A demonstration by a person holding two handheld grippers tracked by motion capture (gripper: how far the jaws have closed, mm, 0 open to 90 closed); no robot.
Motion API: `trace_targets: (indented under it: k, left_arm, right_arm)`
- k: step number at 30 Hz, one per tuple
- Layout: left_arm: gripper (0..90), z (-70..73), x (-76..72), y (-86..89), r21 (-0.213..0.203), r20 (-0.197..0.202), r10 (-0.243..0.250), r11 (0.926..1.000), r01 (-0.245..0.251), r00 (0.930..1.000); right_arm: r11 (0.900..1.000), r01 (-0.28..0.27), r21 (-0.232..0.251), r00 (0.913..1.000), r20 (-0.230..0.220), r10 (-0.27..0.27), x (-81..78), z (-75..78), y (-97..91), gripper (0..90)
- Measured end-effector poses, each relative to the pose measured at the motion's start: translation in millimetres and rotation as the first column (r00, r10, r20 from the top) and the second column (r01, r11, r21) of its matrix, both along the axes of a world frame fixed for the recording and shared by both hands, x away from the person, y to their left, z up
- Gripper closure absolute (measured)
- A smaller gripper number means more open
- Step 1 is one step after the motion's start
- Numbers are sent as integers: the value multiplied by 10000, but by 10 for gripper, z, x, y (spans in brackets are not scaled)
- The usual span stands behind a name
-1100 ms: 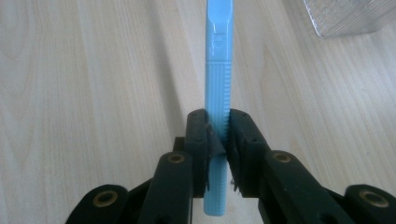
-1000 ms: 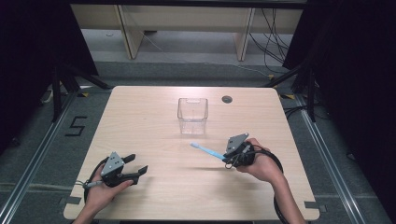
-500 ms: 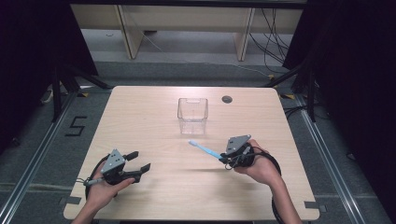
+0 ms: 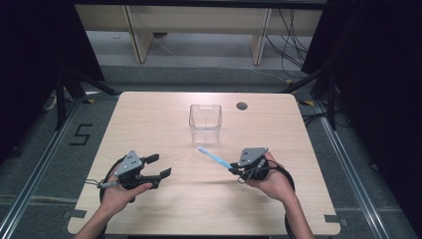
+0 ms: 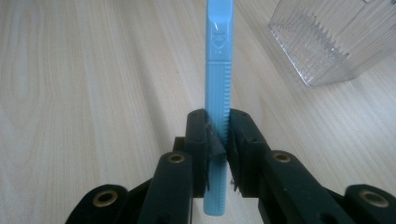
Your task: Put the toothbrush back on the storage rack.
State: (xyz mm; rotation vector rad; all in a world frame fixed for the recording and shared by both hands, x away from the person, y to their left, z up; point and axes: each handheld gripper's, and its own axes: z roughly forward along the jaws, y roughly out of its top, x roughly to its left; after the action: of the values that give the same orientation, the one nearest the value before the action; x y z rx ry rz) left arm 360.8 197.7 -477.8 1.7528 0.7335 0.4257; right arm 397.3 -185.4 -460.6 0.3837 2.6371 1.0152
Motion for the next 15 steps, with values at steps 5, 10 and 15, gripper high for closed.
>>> trace_targets:
  k: [5,10,15]
  left_arm:
    - [273,53,39,-80,-115,-3,-196,9997,196,9998]
    - [274,90,90,-180,-331,38,-404,9986,405,9992]
    - [274,129,120,-250,-238,52,-438,9988,440,9990]
  right_arm:
    - [9995,-21,304,10000,93,18,-17,-12,5,792]
    - [9986,122,509,9987,484,-147,-22,-22,19,792]
    - [9960,351,821,9986,356,-381,-38,-64,65,792]
